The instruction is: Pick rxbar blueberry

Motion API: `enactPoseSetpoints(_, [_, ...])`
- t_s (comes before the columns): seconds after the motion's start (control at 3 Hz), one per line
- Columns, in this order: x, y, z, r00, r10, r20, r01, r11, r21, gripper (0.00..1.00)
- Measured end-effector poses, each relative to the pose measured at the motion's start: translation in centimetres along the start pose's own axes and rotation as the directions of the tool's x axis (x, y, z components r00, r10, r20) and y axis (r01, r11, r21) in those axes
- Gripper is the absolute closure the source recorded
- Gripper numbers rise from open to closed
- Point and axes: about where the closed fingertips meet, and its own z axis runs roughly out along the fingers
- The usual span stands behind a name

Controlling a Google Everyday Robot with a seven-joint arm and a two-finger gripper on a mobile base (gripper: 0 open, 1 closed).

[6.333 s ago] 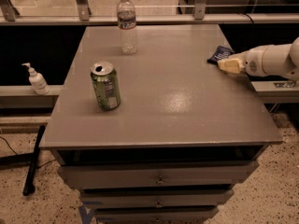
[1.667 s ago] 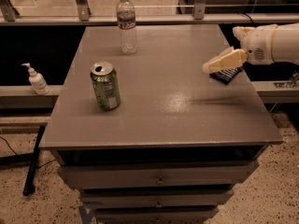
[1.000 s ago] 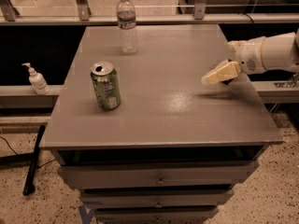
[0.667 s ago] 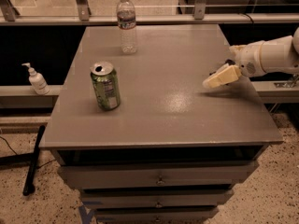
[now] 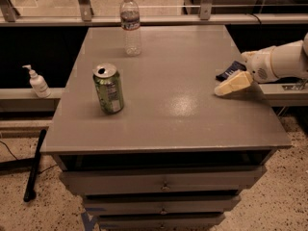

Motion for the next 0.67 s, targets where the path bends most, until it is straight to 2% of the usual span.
enactPoseSetpoints(0.67, [0.85, -1.03, -0.66, 1.0, 0.02, 0.0, -0.02, 0.9998, 0.005, 0.42])
